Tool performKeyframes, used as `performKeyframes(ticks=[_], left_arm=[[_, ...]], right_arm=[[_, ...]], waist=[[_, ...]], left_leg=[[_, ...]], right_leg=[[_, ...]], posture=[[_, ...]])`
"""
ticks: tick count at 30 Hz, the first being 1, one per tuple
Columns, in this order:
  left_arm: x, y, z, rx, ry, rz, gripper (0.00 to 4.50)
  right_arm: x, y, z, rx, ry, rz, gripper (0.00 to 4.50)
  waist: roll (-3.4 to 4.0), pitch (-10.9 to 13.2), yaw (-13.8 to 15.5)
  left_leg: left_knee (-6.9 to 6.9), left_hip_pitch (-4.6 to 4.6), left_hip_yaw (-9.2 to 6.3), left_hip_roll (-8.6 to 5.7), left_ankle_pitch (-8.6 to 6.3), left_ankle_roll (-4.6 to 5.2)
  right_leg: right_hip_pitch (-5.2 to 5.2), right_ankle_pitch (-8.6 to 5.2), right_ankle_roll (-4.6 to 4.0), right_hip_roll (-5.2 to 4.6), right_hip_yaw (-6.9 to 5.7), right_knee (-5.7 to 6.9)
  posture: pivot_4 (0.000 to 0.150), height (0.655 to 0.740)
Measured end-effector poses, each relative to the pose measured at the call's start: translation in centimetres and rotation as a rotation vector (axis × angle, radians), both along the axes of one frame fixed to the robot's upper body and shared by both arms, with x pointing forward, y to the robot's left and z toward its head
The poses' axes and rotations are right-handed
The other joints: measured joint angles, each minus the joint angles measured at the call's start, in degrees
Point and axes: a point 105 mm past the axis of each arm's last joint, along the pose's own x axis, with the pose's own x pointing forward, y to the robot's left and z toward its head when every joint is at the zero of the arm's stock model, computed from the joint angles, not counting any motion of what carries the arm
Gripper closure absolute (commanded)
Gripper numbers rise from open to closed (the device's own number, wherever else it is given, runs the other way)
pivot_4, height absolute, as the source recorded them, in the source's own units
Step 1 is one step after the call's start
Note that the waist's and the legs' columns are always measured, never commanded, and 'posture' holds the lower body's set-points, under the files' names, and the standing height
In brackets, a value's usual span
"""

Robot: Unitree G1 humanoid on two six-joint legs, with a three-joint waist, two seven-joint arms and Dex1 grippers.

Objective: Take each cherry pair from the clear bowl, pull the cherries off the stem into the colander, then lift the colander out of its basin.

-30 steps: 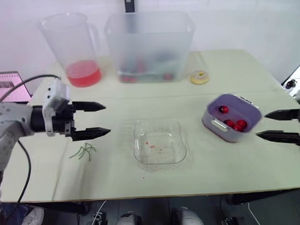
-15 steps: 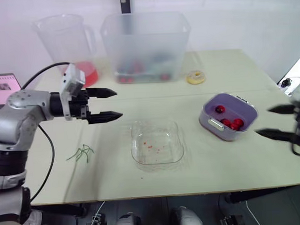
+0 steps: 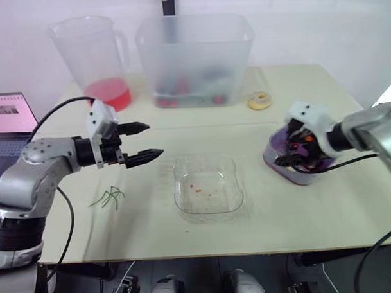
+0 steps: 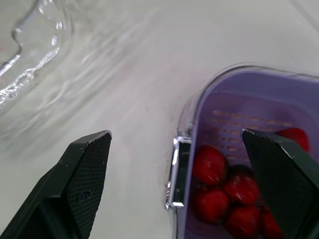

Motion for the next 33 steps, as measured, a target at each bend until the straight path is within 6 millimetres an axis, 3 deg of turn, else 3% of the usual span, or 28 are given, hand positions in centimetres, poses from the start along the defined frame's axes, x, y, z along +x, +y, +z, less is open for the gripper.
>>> performKeyframes(ticks=[4, 7, 11, 18, 23, 33], left_arm=[[-0.3, 0.0, 0.5, -0.015, -0.014, 0.017, 0.03], [-0.7, -0.2, 0.4, -0.020, -0.003, 0.007, 0.00], [-1.2, -0.4, 0.9, -0.045, -0.001, -0.015, 0.00], [-1.6, -0.6, 1.3, -0.067, 0.002, -0.038, 0.00], [-2.1, -1.5, 2.4, -0.134, -0.010, -0.087, 0.00], [-2.5, -1.3, 1.9, -0.110, -0.020, -0.113, 0.00]], right_arm=[[0.7, -0.9, -1.4, -0.036, 0.012, -0.073, 0.00], [0.8, -1.5, -2.2, -0.056, 0.025, -0.115, 0.90], [0.7, -1.0, -2.5, -0.047, 0.036, -0.119, 2.80], [0.0, -0.4, -1.8, -0.066, 0.026, -0.098, 2.80], [-0.3, -0.5, -2.1, -0.058, 0.043, -0.119, 4.30], [-0.3, -0.4, -1.7, -0.067, 0.031, -0.126, 4.29]], waist=[[0.00, 0.0, 0.0], [0.00, 0.0, 0.0], [0.00, 0.0, -0.1], [0.00, 0.0, 0.0], [0.00, 0.0, -0.1], [0.02, 0.0, -0.1]], left_leg=[[0.05, -0.02, -0.01, 0.00, 0.00, 0.00], [0.05, -0.01, 0.00, 0.01, 0.00, 0.00], [0.07, 0.00, 0.01, 0.02, 0.00, 0.00], [0.09, -0.01, -0.01, 0.01, 0.00, 0.00], [0.09, 0.00, -0.01, 0.01, 0.00, 0.00], [0.09, -0.01, 0.00, 0.01, 0.00, 0.00]], right_leg=[[0.00, 0.00, 0.00, 0.00, -0.01, 0.04], [-0.01, 0.00, 0.00, 0.01, -0.01, 0.05], [0.00, 0.00, 0.00, 0.02, -0.01, 0.06], [0.01, 0.00, 0.00, 0.02, -0.01, 0.06], [0.02, 0.00, 0.00, 0.02, -0.01, 0.06], [0.00, 0.00, 0.00, 0.03, -0.01, 0.06]], posture=[[0.150, 0.6886], [0.150, 0.6886], [0.150, 0.6886], [0.150, 0.6886], [0.150, 0.6886], [0.150, 0.6886]])
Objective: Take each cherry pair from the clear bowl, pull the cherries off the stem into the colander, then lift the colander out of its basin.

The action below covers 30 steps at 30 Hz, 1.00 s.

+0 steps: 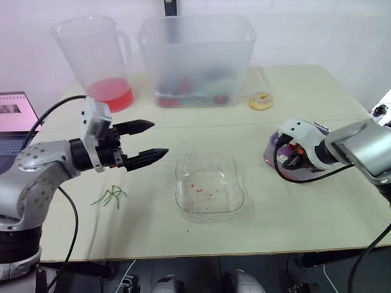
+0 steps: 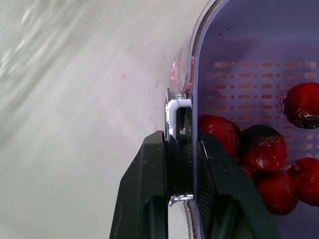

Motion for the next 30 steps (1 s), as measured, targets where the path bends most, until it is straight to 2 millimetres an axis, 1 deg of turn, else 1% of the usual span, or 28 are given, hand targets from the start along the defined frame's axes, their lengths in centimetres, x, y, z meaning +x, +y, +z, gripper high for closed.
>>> performKeyframes(ticks=[5, 8, 11, 15, 20, 25, 28, 30], left_arm=[[-0.5, -0.2, 0.0, -0.002, 0.004, -0.049, 0.00], [-1.0, -0.4, 0.3, -0.016, 0.001, -0.093, 0.00], [-1.3, -0.3, 0.6, -0.034, 0.002, -0.117, 0.00], [-1.5, -0.4, 0.6, -0.025, 0.006, -0.130, 0.00], [-1.3, -0.5, 0.7, -0.026, 0.010, -0.143, 0.00], [-1.1, -0.9, 0.7, -0.019, 0.017, -0.170, 0.00], [-0.8, -0.8, 0.7, -0.021, 0.020, -0.173, 0.00], [-0.7, -1.1, 0.8, -0.015, 0.019, -0.188, 0.00]], right_arm=[[0.1, -0.1, 1.1, 0.004, -0.028, 0.001, 4.29], [0.2, -0.1, 2.8, 0.020, -0.076, -0.003, 4.29], [-0.2, -0.5, 4.6, 0.030, -0.111, -0.018, 4.29], [-0.8, -0.7, 6.2, 0.053, -0.147, -0.030, 4.29], [-1.4, -0.4, 7.1, 0.122, -0.153, -0.039, 4.29], [-1.9, -0.7, 8.5, 0.214, -0.205, -0.068, 4.29], [-1.8, -0.5, 8.2, 0.301, -0.231, -0.063, 4.29], [-1.6, -0.1, 8.1, 0.361, -0.249, -0.060, 4.29]], waist=[[0.00, 0.0, 0.0], [0.00, 0.0, 0.0], [0.00, 0.0, 0.0], [0.00, 0.0, 0.0], [0.00, 0.0, 0.0], [0.00, 0.0, 0.0], [-0.01, 0.0, 0.0], [-0.01, 0.0, 0.0]], left_leg=[[0.00, 0.00, 0.01, 0.00, 0.00, 0.00], [0.00, 0.00, 0.00, 0.00, 0.00, 0.00], [0.00, -0.01, -0.01, 0.00, 0.00, 0.00], [-0.01, 0.00, -0.01, 0.00, 0.00, 0.01], [-0.01, -0.01, -0.01, 0.00, -0.01, 0.01], [-0.01, -0.01, 0.00, 0.00, -0.01, 0.01], [-0.02, 0.00, 0.02, 0.01, -0.01, 0.01], [-0.01, 0.00, 0.02, 0.01, -0.01, 0.01]], right_leg=[[-0.01, 0.00, 0.00, 0.00, 0.00, 0.00], [-0.01, 0.00, 0.00, 0.00, 0.00, 0.00], [-0.01, 0.00, 0.00, 0.00, 0.00, -0.01], [0.00, 0.00, 0.00, 0.01, 0.01, -0.01], [-0.01, 0.00, 0.00, 0.00, 0.01, -0.01], [0.00, 0.00, 0.00, 0.01, 0.01, 0.00], [0.00, 0.00, 0.00, 0.01, 0.01, 0.00], [0.00, 0.00, 0.00, 0.01, 0.01, 0.02]], posture=[[0.150, 0.6886], [0.150, 0.6886], [0.150, 0.6886], [0.150, 0.6886], [0.150, 0.6886], [0.150, 0.6886], [0.150, 0.6886], [0.150, 0.6886]])
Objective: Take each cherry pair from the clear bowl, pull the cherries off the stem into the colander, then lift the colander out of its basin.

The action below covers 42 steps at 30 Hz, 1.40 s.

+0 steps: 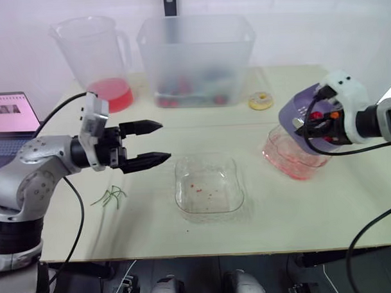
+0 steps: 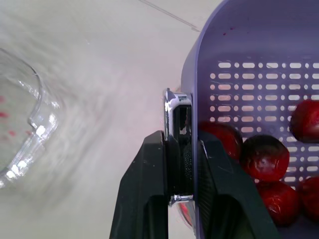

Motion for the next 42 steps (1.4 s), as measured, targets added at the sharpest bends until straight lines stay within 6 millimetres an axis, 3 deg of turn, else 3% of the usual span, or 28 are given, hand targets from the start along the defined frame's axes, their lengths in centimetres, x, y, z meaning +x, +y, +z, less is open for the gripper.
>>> performKeyframes(ticks=[18, 25, 36, 42], left_arm=[[0.2, -0.1, -0.4, 0.026, 0.009, -0.009, 0.00], [0.4, -0.1, -0.5, 0.027, 0.006, 0.011, 0.00], [-0.5, -0.4, -1.8, 0.017, 0.050, 0.030, 0.00], [-0.6, -0.2, -1.5, 0.002, 0.036, 0.063, 0.00]], right_arm=[[0.8, -1.8, -0.5, 0.277, 0.008, -0.091, 4.29], [0.4, -1.0, 0.4, 0.072, 0.060, -0.044, 4.29], [0.1, -0.3, -1.3, -0.305, 0.198, 0.235, 4.29], [1.3, 0.3, 0.7, -0.387, 0.170, 0.292, 4.29]], waist=[[0.01, 0.0, 0.0], [0.01, 0.0, -0.1], [0.01, 0.0, -0.3], [0.00, 0.0, -0.3]], left_leg=[[-0.02, 0.01, 0.00, 0.00, 0.00, 0.00], [-0.07, 0.02, 0.01, 0.00, -0.01, 0.02], [-0.09, 0.00, 0.03, -0.01, -0.03, 0.06], [-0.17, -0.01, -0.01, 0.02, -0.02, 0.04]], right_leg=[[0.00, 0.00, 0.00, 0.01, 0.01, -0.02], [-0.04, 0.00, 0.00, 0.02, 0.05, -0.02], [-0.10, 0.00, 0.00, 0.01, 0.10, -0.06], [-0.12, 0.00, 0.00, 0.03, 0.05, -0.10]], posture=[[0.150, 0.6886], [0.150, 0.6886], [0.150, 0.6886], [0.150, 0.6886]])
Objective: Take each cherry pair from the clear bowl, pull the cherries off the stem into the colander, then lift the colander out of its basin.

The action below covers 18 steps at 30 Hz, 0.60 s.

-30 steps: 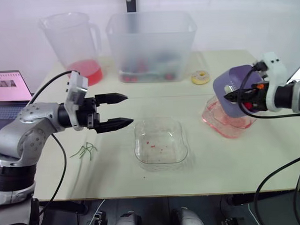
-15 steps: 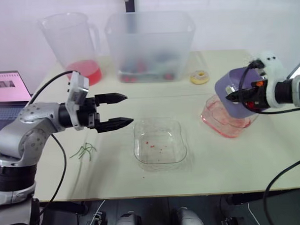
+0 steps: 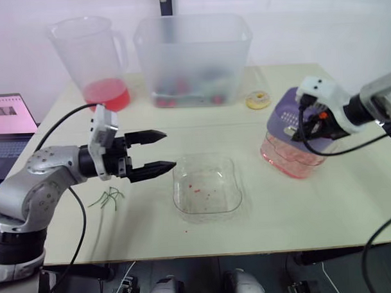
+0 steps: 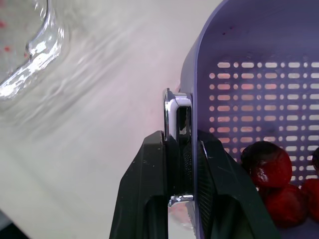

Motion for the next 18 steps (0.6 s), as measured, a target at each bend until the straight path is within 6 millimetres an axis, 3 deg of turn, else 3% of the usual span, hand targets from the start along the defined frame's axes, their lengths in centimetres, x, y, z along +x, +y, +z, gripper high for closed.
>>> performKeyframes(ticks=[14, 18], left_arm=[[-0.1, 0.2, -0.1, -0.024, 0.031, 0.014, 0.00], [-0.3, 0.3, -0.2, -0.018, 0.028, 0.026, 0.00]], right_arm=[[0.4, -1.6, -1.3, -0.046, 0.072, -0.026, 4.29], [1.6, -1.6, -0.7, -0.042, 0.032, -0.028, 4.29]], waist=[[0.01, 0.0, 0.2], [0.01, 0.0, 0.0]], left_leg=[[0.14, -0.07, 0.02, -0.04, 0.00, -0.01], [0.14, -0.05, 0.04, -0.04, 0.00, -0.01]], right_leg=[[-0.01, 0.00, 0.00, -0.05, 0.00, 0.05], [-0.01, 0.00, 0.00, -0.05, 0.00, 0.06]], posture=[[0.150, 0.6886], [0.150, 0.6886]])
